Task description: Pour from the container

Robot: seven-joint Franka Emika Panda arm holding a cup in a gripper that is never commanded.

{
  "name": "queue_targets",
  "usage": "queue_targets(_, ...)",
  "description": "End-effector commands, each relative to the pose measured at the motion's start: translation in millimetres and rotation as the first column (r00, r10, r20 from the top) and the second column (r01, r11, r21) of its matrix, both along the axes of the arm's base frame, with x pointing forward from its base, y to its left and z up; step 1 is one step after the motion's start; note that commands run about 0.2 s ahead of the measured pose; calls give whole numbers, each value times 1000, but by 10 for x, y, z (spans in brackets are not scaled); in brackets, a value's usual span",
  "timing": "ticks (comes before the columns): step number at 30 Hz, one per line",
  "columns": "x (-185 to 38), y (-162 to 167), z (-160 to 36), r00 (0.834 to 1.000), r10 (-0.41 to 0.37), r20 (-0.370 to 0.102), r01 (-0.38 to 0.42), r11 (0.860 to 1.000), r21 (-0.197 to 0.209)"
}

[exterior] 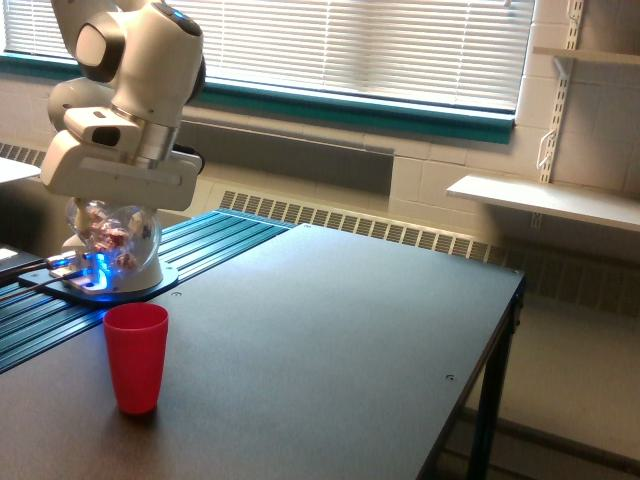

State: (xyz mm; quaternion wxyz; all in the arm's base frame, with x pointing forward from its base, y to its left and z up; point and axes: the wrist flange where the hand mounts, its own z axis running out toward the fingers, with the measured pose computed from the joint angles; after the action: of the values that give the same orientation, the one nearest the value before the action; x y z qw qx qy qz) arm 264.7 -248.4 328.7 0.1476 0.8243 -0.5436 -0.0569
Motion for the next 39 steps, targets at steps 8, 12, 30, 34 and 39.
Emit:
queue_targets(8,140,-8,59,999,-32,-22,32,999,27)
queue_targets(12,150,-24,41,999,-26,-27,27,999,32)
queue_targets(30,52,-96,-65,998,1,-66,1,1000,31)
queue_targets(34,33,-101,-59,997,-9,-70,11,999,32)
queue_targets(39,35,-112,-50,998,-6,-62,6,1000,3)
